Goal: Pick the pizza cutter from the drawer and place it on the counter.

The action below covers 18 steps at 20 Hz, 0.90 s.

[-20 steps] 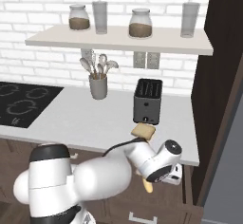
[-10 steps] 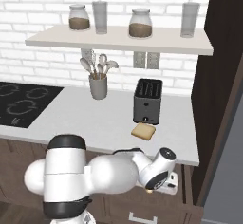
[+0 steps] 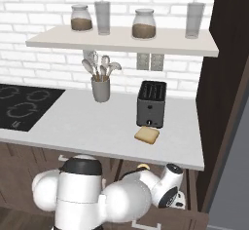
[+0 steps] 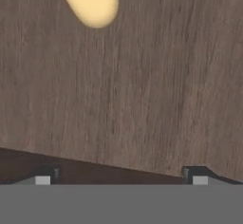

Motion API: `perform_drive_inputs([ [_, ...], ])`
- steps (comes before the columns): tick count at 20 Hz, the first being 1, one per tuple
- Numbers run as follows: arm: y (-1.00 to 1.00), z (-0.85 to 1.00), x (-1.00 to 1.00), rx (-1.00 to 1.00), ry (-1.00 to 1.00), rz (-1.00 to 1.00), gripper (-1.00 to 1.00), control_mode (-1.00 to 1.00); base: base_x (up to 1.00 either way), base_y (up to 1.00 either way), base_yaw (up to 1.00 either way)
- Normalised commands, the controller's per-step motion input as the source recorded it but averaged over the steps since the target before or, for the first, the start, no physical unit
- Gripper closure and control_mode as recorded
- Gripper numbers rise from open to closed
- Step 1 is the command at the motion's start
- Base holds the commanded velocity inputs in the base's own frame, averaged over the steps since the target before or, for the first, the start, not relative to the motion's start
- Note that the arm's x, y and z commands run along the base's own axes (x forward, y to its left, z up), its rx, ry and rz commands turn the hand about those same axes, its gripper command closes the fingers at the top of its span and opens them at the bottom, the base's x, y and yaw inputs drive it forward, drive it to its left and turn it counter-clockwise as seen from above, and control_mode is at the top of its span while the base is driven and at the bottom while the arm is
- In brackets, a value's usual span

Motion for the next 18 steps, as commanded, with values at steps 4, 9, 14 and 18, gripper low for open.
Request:
perform_drive_inputs([
  [4,-0.48,-0.02,-1.0,0.0,0.13,0.07,-1.0,-1.0,0.0,0.0,0.0],
  [9,-0.51,0.02,-1.0,0.01,0.07,0.1,-1.0,-1.0,0.0,0.0,0.0],
  [14,-0.17,0.6,-0.55,0.12,-0.19,0.08,-1.0,-1.0,0.0,0.0,0.0],
  [18,0.0,0.71,0.0,0.2,-0.44,0.01,-1.0,-1.0,0.0,0.0,0.0],
])
